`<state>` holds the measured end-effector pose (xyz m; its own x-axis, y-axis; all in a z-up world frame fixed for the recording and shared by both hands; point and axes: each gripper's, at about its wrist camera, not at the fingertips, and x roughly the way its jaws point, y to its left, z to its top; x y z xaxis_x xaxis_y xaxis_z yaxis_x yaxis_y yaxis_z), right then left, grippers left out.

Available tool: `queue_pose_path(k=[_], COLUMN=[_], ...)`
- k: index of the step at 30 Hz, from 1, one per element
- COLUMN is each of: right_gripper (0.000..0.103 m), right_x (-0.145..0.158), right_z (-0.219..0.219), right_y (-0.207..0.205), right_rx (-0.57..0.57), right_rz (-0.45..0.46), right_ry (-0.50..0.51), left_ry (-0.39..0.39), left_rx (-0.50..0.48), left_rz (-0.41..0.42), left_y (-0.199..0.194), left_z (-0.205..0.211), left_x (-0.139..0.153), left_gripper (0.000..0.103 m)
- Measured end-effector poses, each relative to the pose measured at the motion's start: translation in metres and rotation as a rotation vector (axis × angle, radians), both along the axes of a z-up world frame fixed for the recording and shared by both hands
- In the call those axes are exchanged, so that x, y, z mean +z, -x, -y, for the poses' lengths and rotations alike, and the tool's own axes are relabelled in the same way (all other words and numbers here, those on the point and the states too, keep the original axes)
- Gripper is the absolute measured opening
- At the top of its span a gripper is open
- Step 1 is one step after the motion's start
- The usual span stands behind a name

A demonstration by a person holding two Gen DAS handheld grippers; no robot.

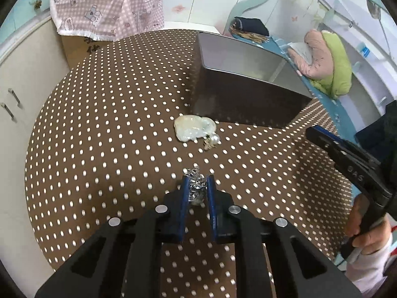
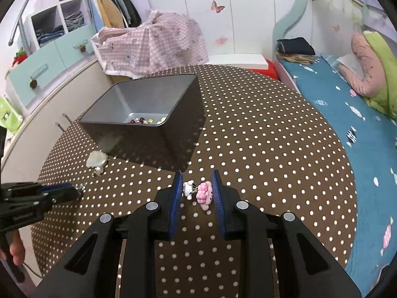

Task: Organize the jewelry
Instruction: 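Grasp the silver chain charm with the left tool while the right tool holds the pink charm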

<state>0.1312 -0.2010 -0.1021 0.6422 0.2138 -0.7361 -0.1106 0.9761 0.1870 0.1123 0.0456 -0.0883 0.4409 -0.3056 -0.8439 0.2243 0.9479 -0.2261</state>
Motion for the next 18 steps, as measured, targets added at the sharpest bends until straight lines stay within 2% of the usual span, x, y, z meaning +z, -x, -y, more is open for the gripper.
queue_pose_path(k=[9, 18], right_gripper=[0.025, 0.025], right_x=[0.019, 0.041], right_z=[-0.003, 0.0], right_y=[0.015, 0.024], right_rx=[0.007, 0.0], right_rz=[0.041, 0.08], right_ry=[0.003, 0.01], left_ry=[0.022, 0.043], left_rx=[0.012, 0.01], left_rz=[0.05, 0.104], left_y=[0.017, 0.005], left_z=[-0.005, -0.002], left_x=[0.024, 0.051], left_gripper=[0.013, 0.013])
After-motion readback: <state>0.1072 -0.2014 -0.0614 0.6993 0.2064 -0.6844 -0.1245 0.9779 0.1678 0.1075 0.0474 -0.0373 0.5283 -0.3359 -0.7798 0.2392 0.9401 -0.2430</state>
